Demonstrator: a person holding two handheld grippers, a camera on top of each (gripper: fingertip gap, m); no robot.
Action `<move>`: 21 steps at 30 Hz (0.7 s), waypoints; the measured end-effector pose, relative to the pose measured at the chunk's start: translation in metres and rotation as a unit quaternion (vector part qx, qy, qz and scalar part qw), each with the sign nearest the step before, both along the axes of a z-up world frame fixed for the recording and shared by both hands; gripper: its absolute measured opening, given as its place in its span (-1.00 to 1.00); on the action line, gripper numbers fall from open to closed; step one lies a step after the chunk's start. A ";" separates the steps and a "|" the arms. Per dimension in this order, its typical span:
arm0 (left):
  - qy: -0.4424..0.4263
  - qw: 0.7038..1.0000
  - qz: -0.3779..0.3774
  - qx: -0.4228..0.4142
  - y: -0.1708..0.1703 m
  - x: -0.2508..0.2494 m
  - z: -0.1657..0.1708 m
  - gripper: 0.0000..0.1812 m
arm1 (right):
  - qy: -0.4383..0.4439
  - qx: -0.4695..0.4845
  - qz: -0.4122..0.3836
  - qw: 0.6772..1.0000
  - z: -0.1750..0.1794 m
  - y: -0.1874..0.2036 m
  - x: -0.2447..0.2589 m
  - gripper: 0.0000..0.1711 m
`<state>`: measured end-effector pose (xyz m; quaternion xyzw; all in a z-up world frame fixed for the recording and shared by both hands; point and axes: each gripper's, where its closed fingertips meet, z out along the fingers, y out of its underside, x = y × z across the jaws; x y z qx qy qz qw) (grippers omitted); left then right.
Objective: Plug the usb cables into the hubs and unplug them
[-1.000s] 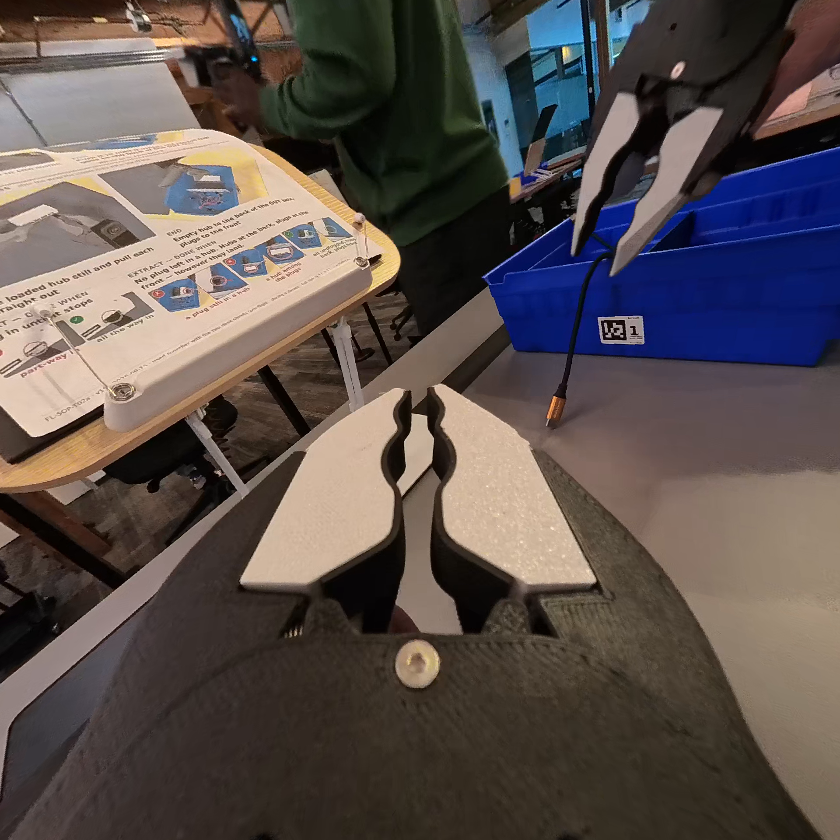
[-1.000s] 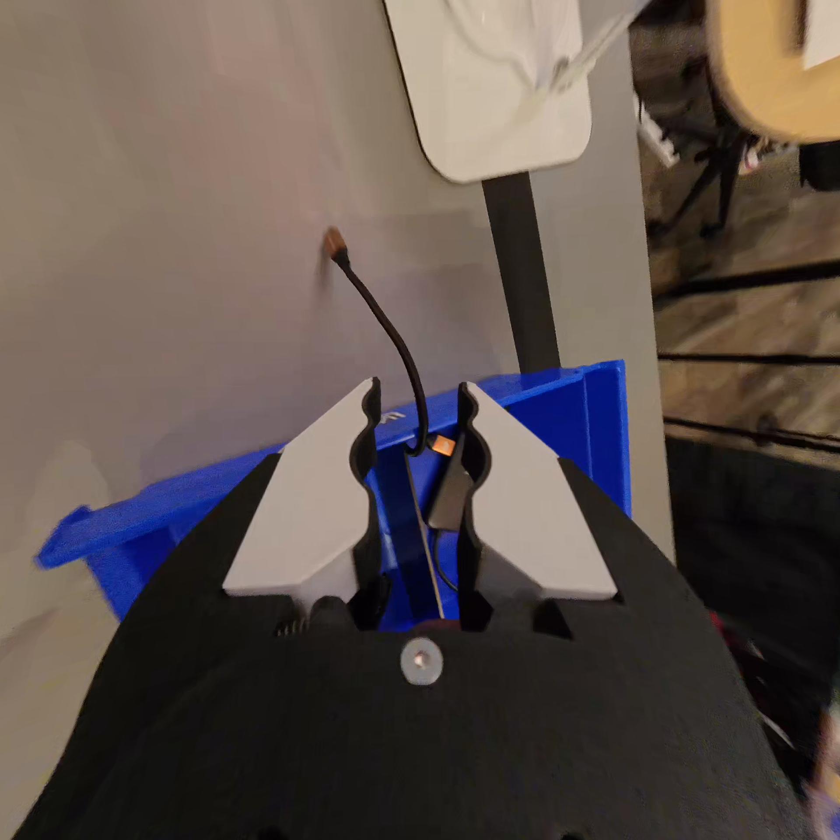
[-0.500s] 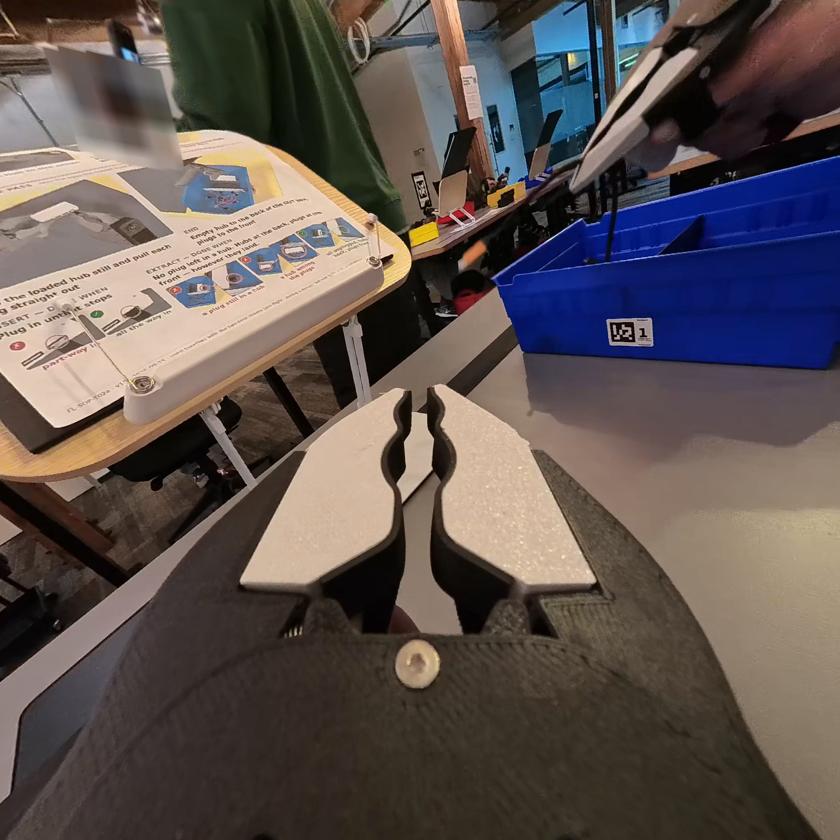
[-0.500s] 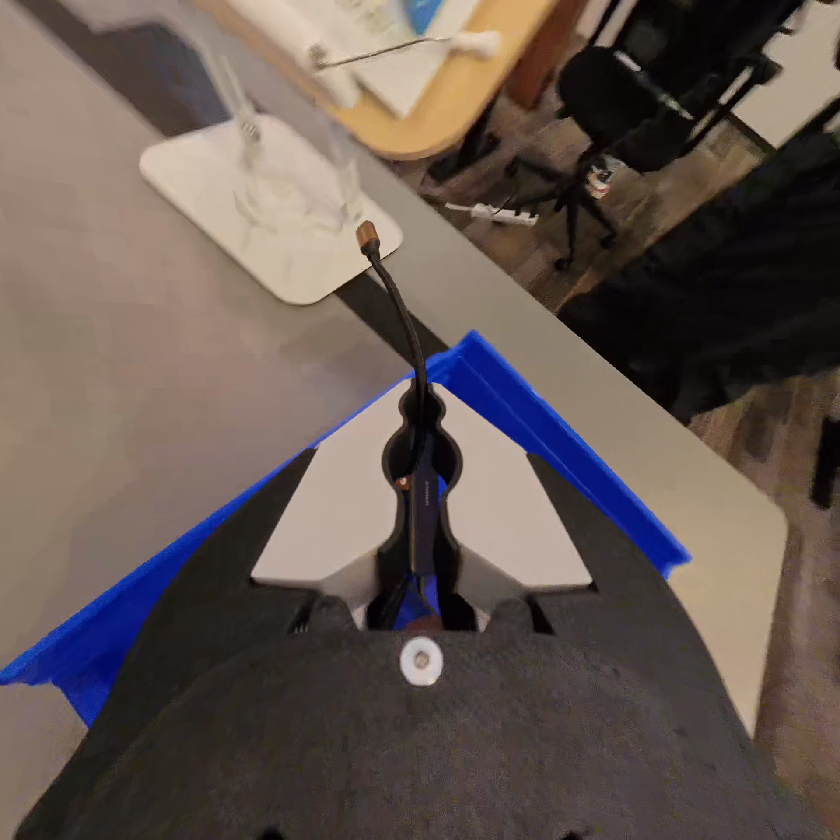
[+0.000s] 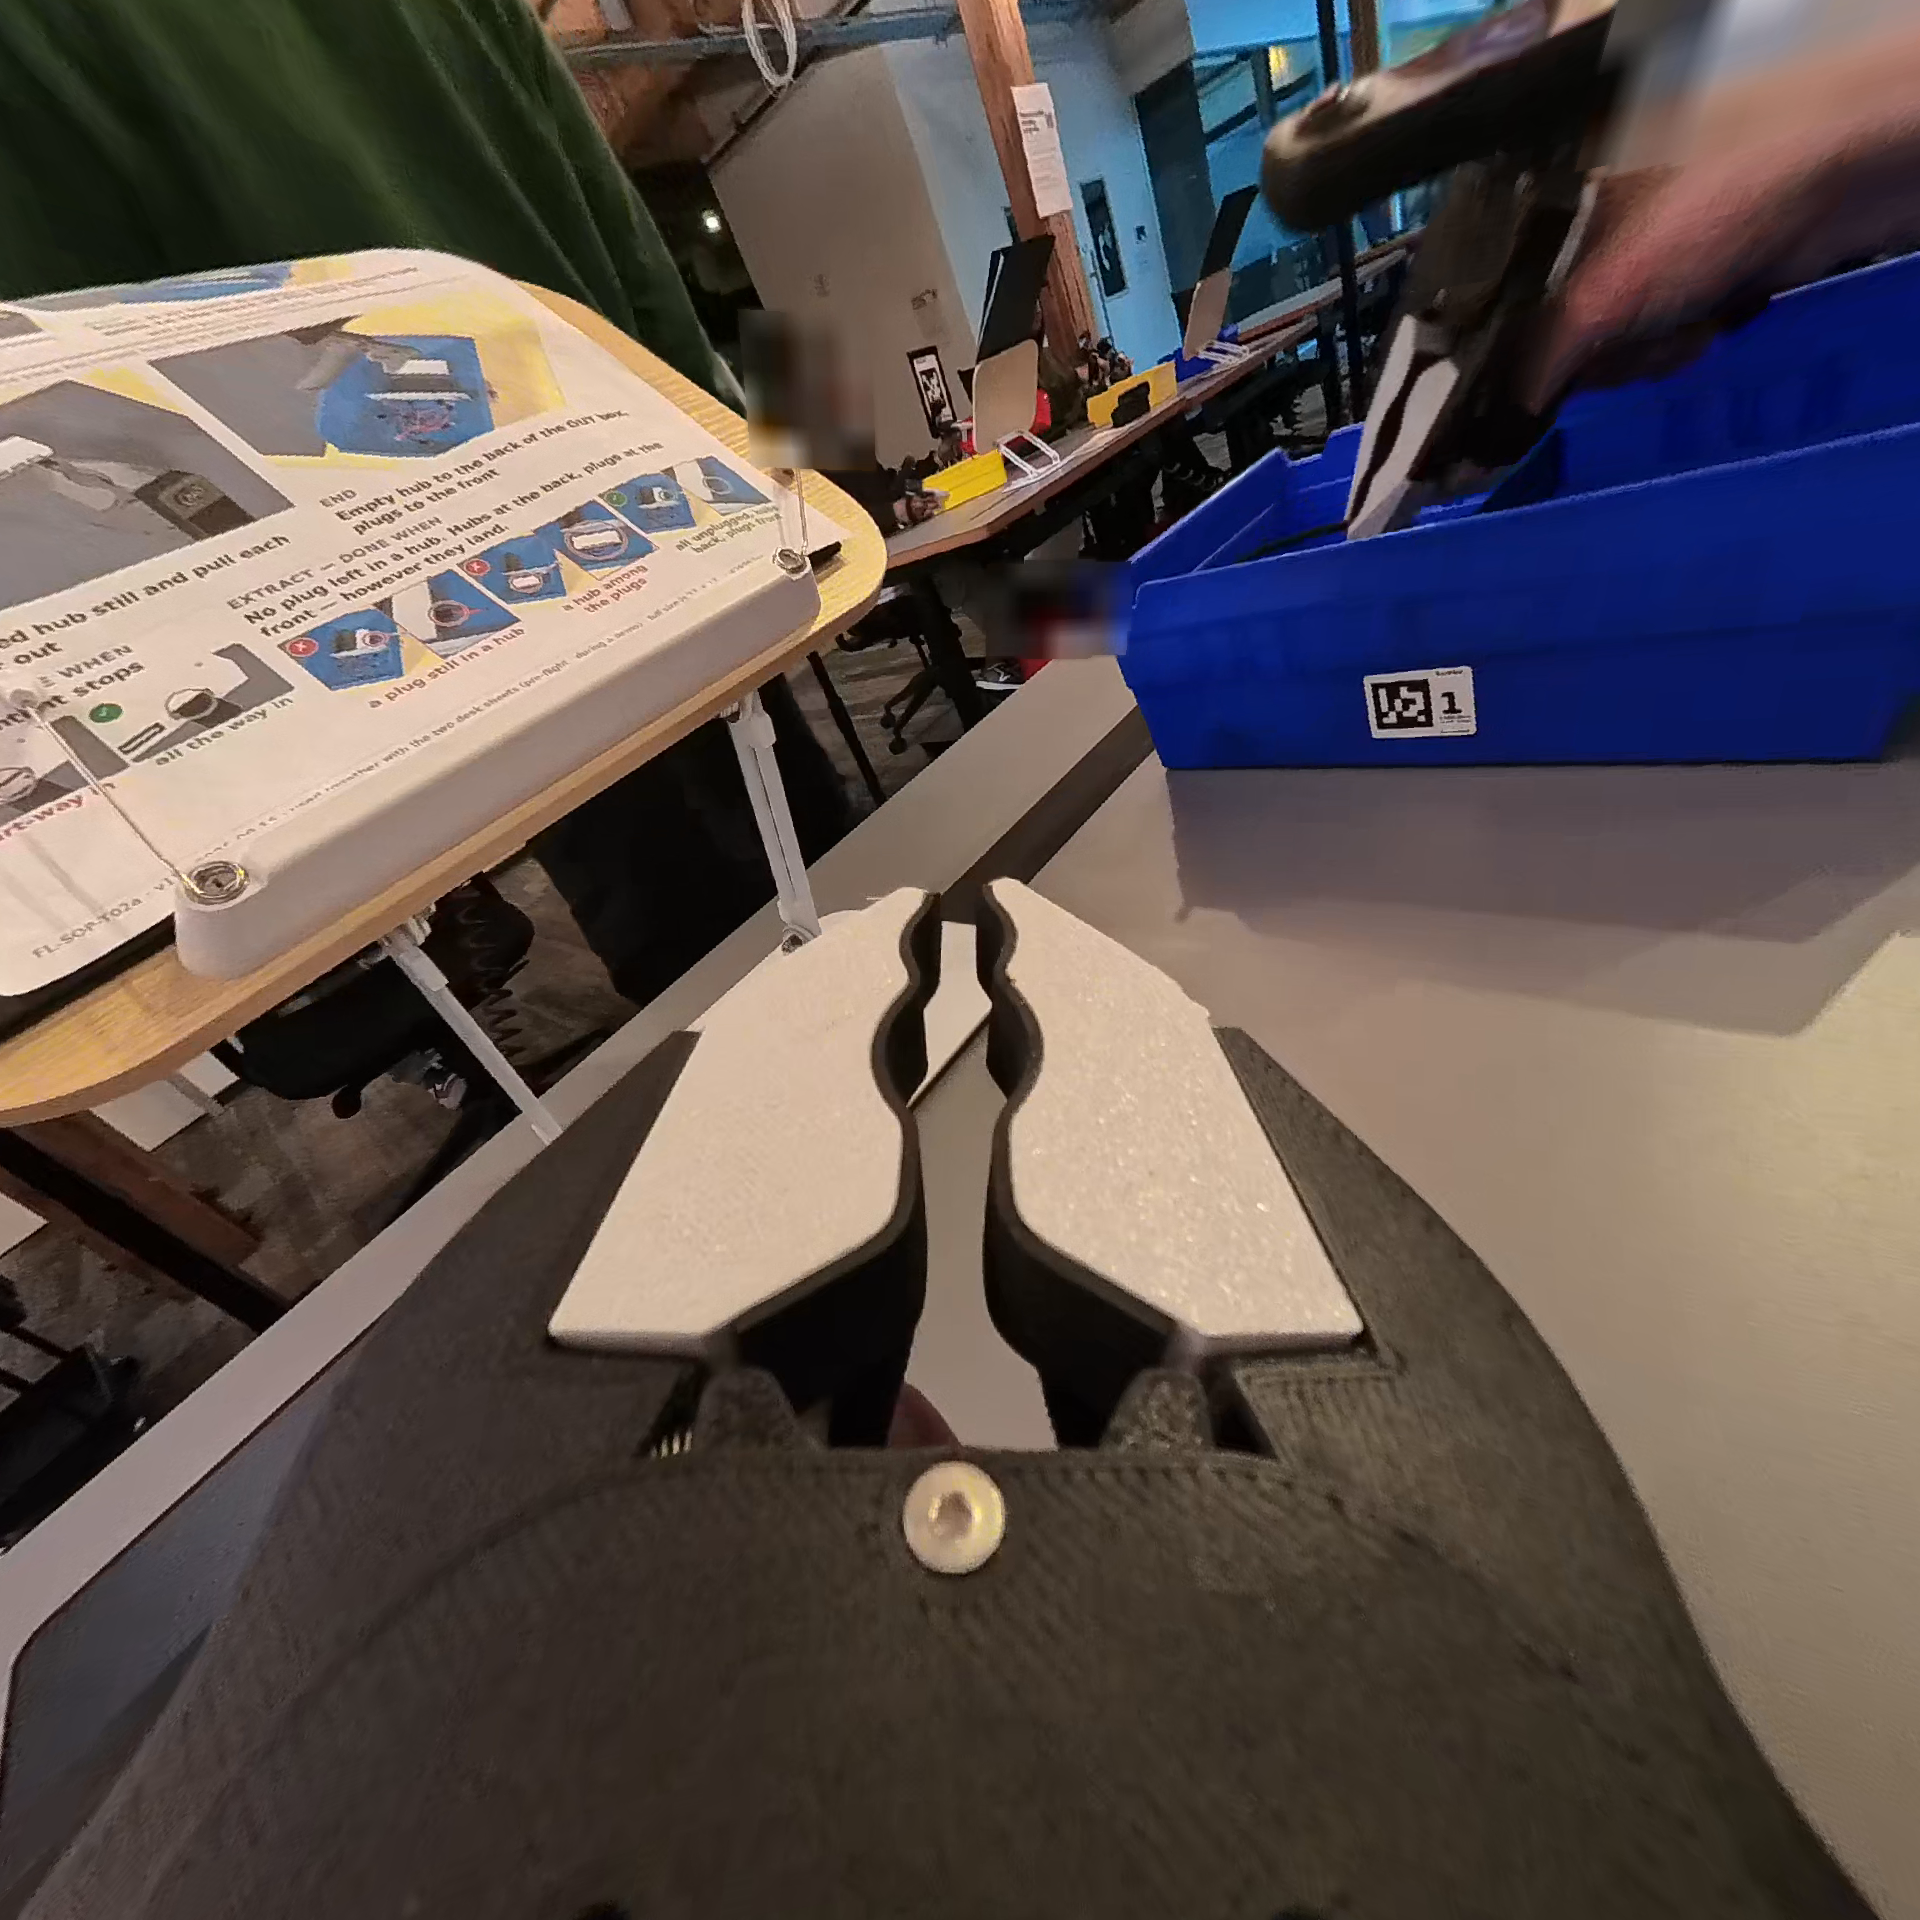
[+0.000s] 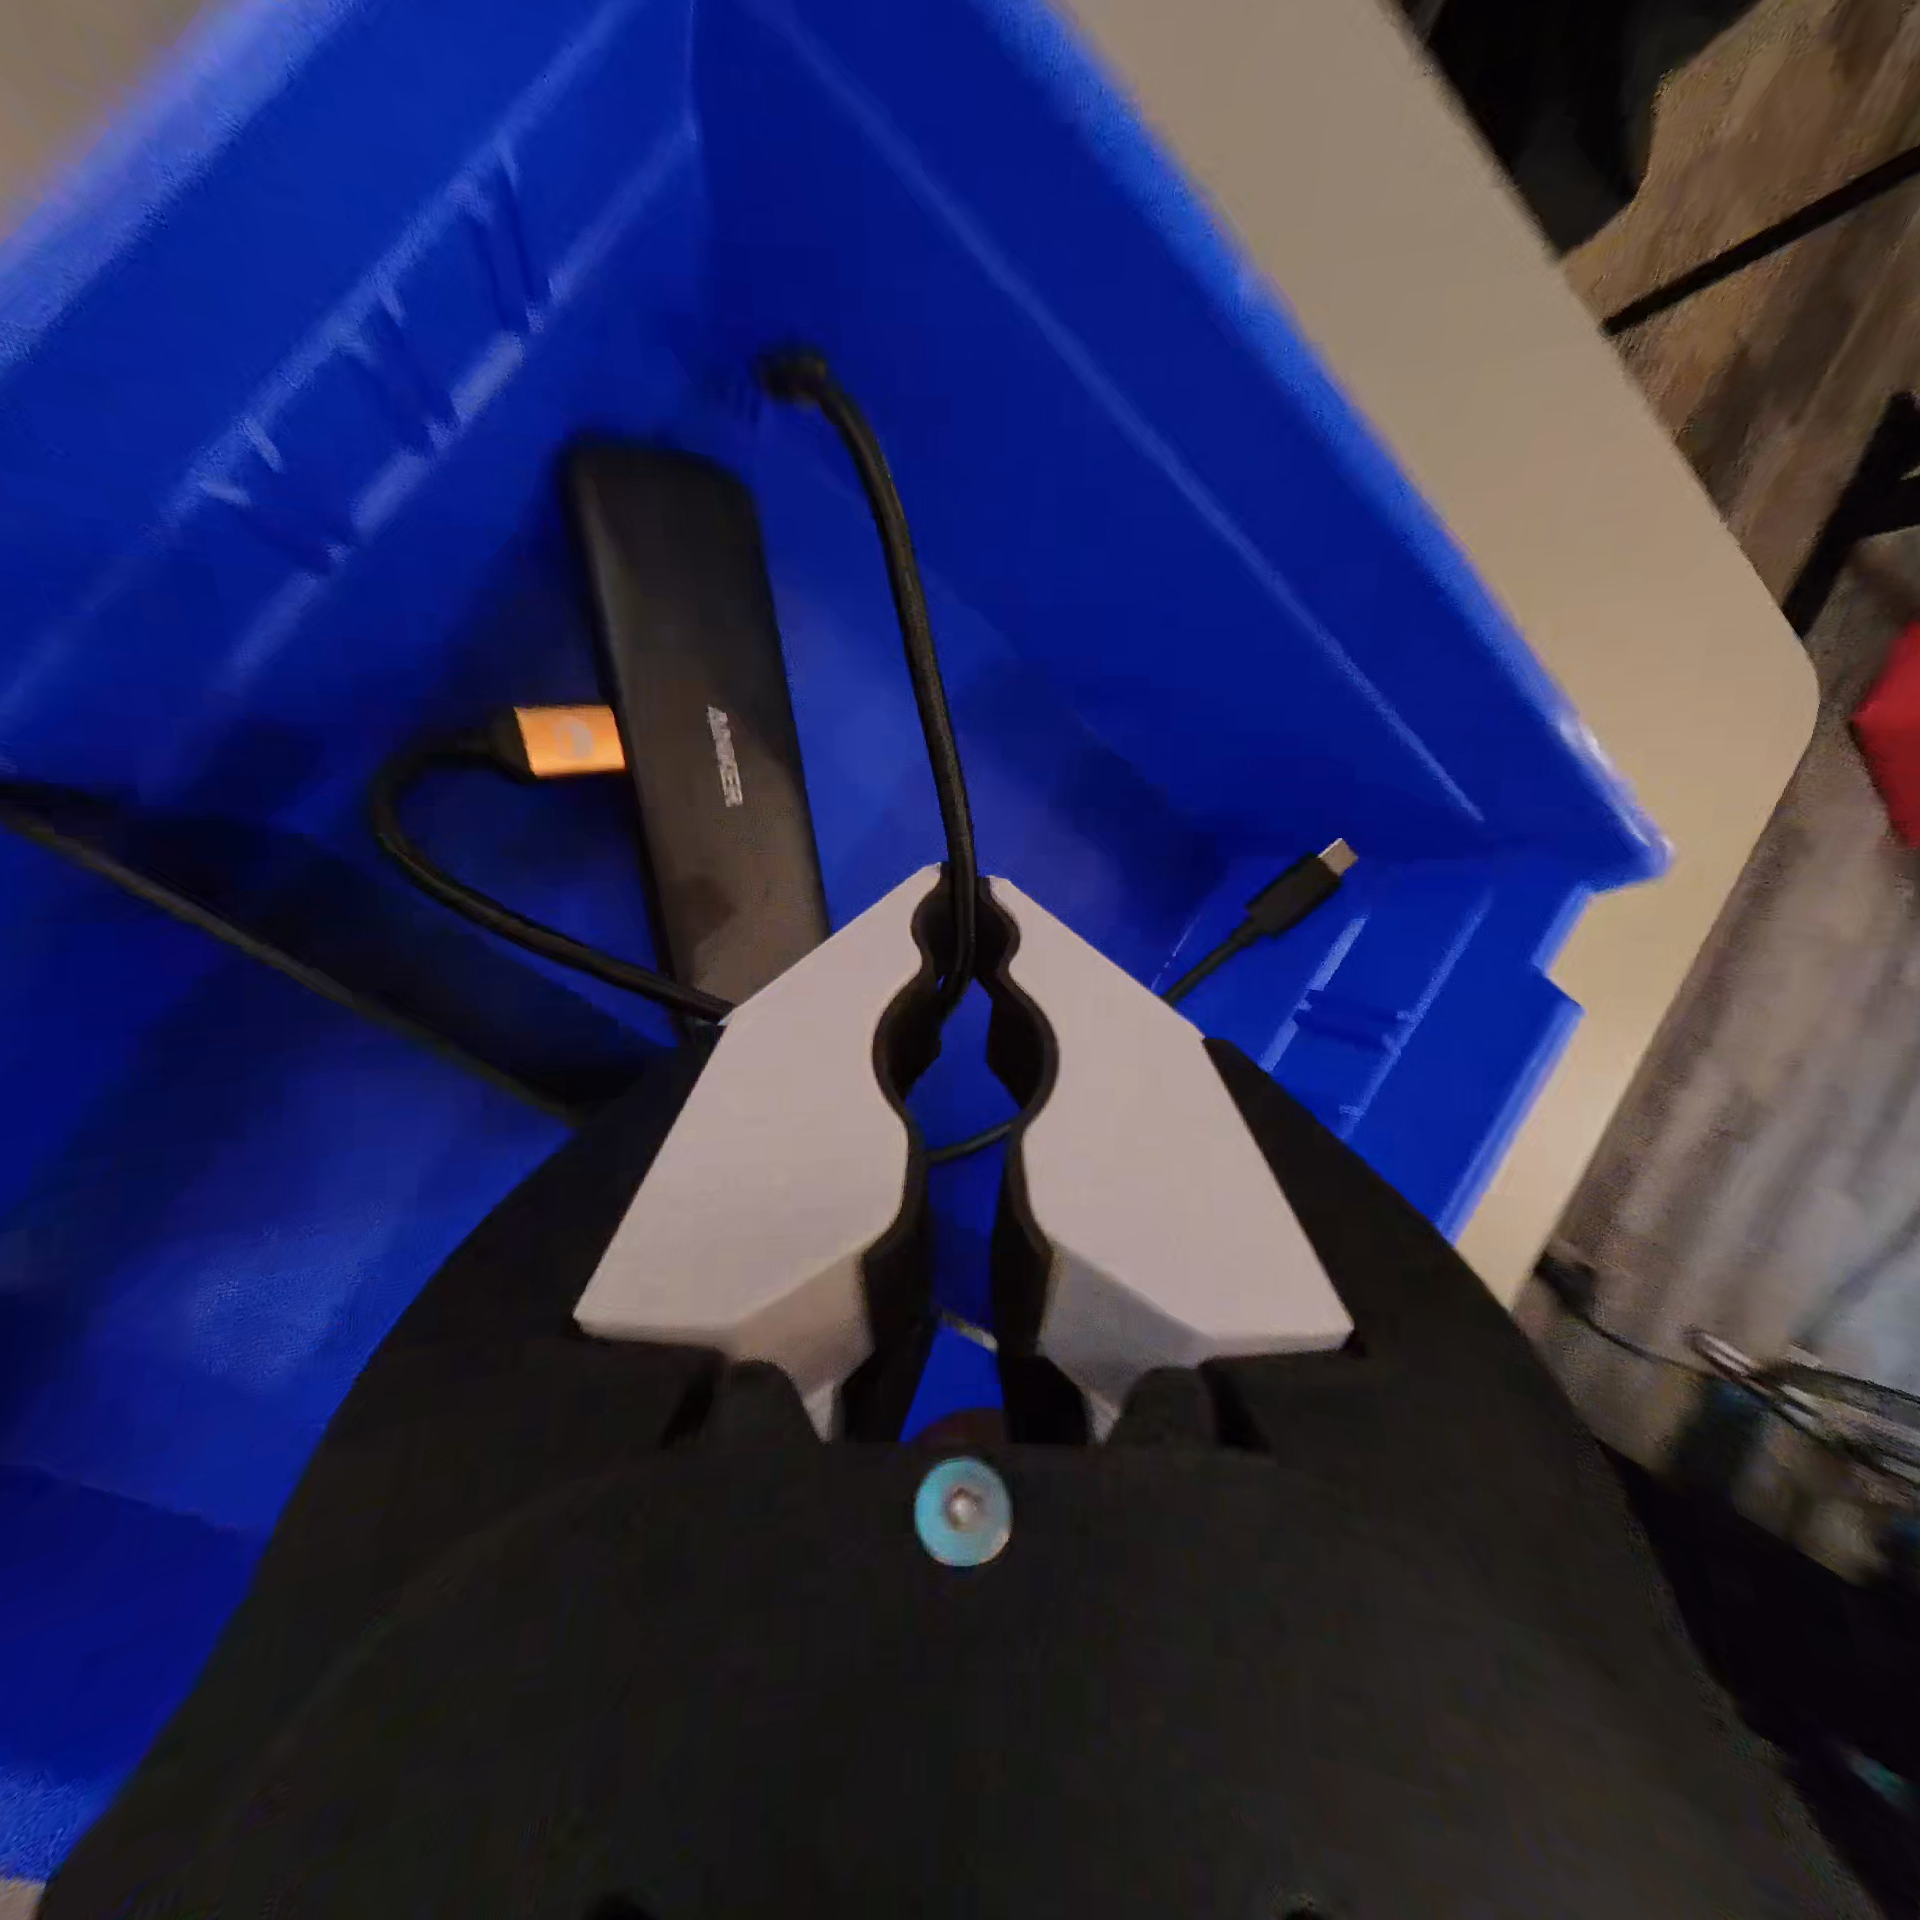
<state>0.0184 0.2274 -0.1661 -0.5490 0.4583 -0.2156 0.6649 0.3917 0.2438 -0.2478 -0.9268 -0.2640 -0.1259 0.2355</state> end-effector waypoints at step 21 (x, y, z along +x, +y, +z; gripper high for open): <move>0.007 1.000 -0.005 0.003 -0.001 0.001 0.003 -0.84 | -0.032 -0.015 0.039 0.999 0.046 -0.018 -0.025 -0.33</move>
